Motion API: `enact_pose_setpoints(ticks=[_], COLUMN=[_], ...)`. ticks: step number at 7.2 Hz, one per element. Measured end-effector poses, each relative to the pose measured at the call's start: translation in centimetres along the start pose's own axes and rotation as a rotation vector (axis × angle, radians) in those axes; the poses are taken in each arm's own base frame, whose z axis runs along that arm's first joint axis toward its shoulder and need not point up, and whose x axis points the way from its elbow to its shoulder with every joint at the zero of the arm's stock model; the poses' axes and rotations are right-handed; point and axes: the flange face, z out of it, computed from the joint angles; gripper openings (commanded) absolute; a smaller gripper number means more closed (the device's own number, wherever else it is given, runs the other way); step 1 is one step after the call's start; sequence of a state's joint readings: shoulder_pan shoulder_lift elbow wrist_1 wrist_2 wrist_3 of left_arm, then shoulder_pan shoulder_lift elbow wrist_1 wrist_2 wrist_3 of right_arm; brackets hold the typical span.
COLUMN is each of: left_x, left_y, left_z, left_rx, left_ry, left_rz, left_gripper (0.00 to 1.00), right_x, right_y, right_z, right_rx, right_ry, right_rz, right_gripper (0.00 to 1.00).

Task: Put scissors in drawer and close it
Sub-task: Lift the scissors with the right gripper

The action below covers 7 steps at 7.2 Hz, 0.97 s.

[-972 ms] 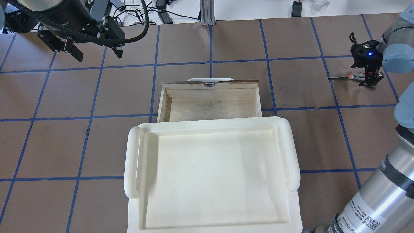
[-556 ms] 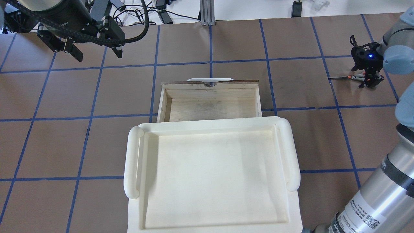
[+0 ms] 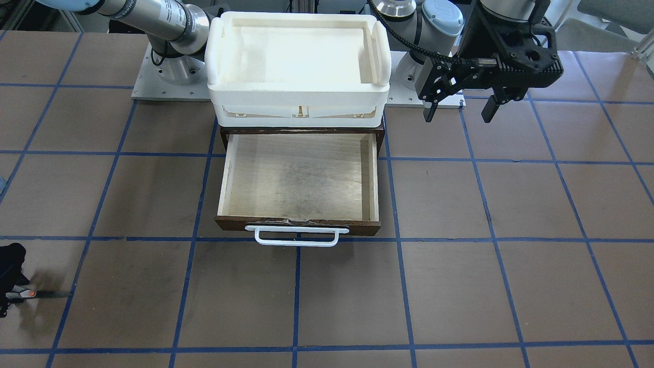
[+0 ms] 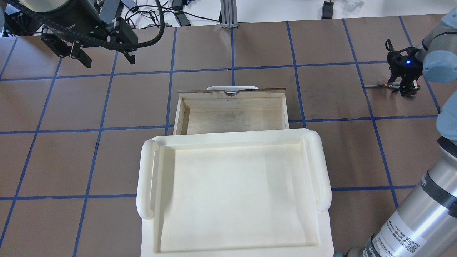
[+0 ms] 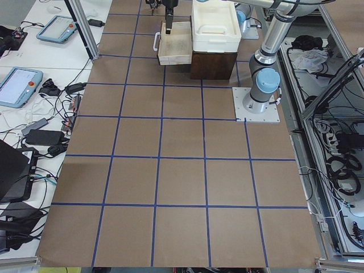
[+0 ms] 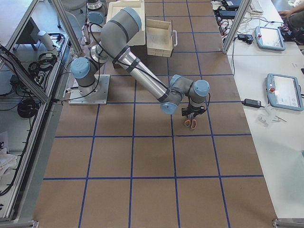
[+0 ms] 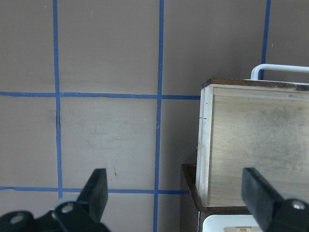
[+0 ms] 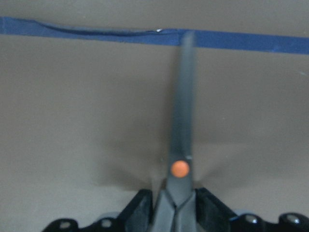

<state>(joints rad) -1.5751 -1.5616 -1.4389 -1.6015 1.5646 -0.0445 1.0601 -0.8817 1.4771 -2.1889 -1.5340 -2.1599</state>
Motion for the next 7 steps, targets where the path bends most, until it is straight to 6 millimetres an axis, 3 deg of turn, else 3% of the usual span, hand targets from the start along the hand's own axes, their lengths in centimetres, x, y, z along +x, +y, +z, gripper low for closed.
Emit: enact_pose_setpoints(ticks=[4,7], left_x=[0.0,0.0], left_y=[-0.1,-0.1], left_z=[0.2,0.2], left_rx=[-0.004,-0.004], left_ry=[-0.001,0.001], left_rz=[0.000,0.000], left_gripper=[1.00,1.00], right_x=[0.0,-0.3], right_y=[0.0,-1.3], right_z=[-1.2,-6.7], right_rx=[-0.015,-0.015], right_ry=[0.012,0.036], right_rz=[0.001,0.101], right_gripper=[0.00,0.00])
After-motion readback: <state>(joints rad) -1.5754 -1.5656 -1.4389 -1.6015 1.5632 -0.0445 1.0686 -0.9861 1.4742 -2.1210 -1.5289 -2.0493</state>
